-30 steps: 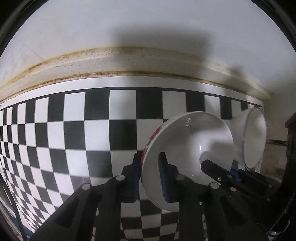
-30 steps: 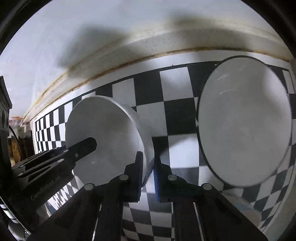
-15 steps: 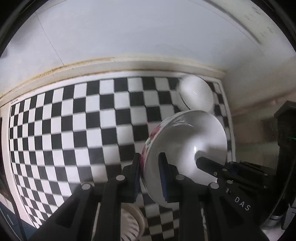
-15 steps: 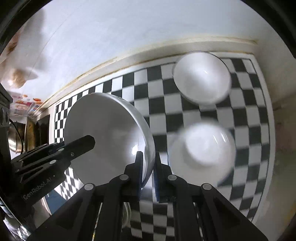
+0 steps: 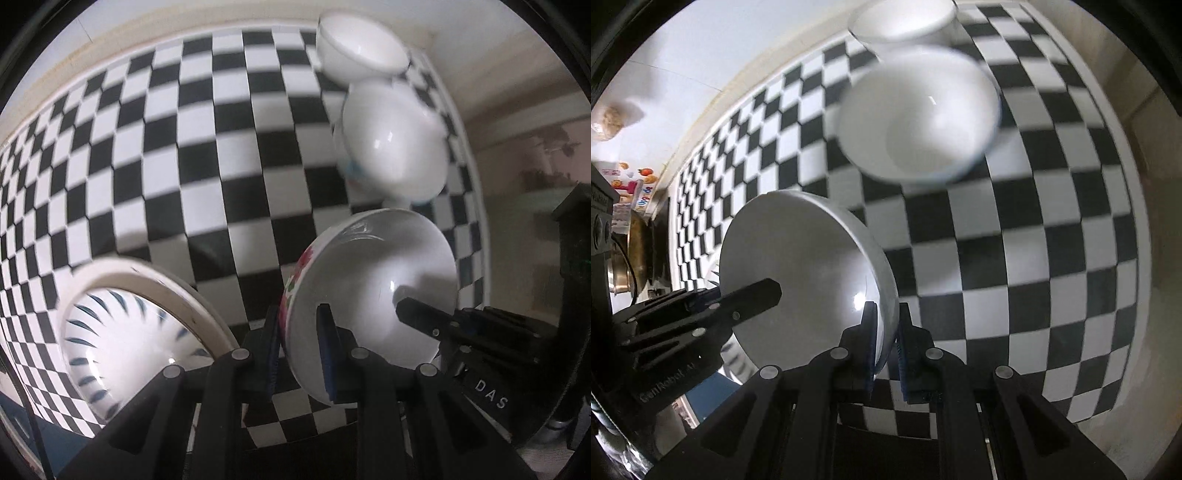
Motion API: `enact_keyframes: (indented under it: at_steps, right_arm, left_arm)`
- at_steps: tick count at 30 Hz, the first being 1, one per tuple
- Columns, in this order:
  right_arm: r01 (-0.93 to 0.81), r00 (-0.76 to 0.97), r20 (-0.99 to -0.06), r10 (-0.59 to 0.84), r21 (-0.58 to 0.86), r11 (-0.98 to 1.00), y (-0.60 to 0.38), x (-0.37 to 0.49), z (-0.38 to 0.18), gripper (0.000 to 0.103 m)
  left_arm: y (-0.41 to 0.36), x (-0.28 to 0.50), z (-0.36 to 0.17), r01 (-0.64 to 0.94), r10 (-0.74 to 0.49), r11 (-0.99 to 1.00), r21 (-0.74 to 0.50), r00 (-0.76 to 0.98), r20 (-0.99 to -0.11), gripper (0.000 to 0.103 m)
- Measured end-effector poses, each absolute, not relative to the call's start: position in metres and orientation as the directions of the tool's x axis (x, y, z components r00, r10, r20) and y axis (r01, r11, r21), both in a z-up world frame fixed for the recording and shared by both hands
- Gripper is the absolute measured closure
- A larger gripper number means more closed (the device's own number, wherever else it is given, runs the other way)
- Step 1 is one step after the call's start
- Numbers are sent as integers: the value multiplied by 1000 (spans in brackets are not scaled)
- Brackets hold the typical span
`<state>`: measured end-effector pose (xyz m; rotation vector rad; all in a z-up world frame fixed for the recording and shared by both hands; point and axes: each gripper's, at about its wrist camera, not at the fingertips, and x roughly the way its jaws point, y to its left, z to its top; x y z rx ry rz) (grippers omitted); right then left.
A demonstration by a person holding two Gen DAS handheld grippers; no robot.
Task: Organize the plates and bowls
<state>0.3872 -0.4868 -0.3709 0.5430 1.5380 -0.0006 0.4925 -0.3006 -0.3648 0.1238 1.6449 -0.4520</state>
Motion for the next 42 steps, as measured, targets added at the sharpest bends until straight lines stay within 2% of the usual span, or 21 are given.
enact_keyframes:
  at_steps: [12, 27, 34, 42]
  right_arm:
    - [369, 3, -947, 322, 301, 879, -500, 372, -420, 92]
    - [371, -40, -947, 320, 283, 885, -486, 375, -429, 93]
    - [395, -39, -931, 363, 319, 862, -494, 374, -432, 92]
    - [415, -48, -916, 399, 345, 842, -511, 367, -421, 90]
  left_arm:
    - [-322, 479, -413, 357, -120, 914, -193, -216, -969, 86]
    - [-344, 472, -418, 385, -102, 906, -177, -208, -973, 86]
    - [-336, 470, -410, 363, -121, 912, -193, -211, -970, 85]
    - [-321, 470, -346, 384, -155, 906, -180, -95, -983, 85]
